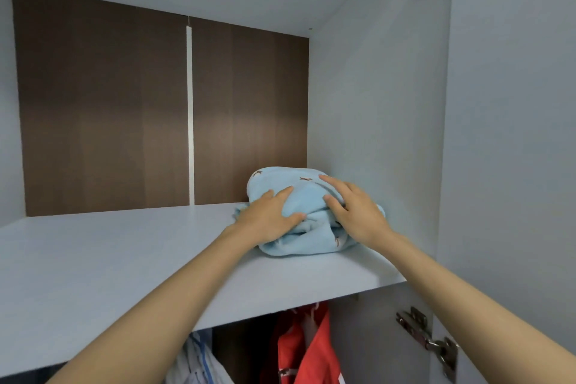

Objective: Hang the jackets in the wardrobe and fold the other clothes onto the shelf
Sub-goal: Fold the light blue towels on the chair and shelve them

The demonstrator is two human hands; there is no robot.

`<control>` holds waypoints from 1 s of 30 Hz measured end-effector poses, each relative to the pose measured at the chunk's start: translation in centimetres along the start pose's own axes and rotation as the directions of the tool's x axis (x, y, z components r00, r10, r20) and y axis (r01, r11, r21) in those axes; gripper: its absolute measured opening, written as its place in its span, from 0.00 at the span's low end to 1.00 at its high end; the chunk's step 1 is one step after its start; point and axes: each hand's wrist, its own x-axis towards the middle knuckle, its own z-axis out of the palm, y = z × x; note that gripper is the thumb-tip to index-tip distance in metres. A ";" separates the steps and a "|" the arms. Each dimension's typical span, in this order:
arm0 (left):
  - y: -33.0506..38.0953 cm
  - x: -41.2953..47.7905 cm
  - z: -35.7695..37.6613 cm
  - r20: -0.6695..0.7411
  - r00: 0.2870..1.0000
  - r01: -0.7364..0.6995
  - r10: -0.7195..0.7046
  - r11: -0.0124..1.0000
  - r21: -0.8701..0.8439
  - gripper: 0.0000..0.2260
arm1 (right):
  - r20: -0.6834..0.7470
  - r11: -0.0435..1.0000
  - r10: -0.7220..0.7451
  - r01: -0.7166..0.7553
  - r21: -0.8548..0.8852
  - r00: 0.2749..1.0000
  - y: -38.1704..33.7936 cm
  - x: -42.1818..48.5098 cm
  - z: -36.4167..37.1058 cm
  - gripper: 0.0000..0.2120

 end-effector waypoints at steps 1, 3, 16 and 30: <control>0.2 -0.8 -0.5 -0.059 0.998 -0.032 0.037 0.996 0.082 0.30 | -0.044 1.000 -0.023 0.024 0.007 0.999 -0.3 -0.7 -0.4 0.19; 0.9 -2.7 -1.3 -0.197 0.974 -0.076 0.110 0.982 0.173 0.26 | -0.106 0.997 -0.072 0.071 -0.009 0.992 -0.8 -2.1 -1.2 0.19; 5.5 -18.4 0.3 -0.433 0.894 -0.111 0.117 0.993 0.038 0.20 | -0.129 0.985 -0.174 0.172 -0.030 0.976 -3.2 -16.3 -3.7 0.16; 6.1 -39.4 4.0 -0.292 0.952 -0.135 0.089 0.981 -0.142 0.20 | -0.015 0.996 0.049 -0.050 -0.076 0.999 -9.3 -39.4 -7.7 0.15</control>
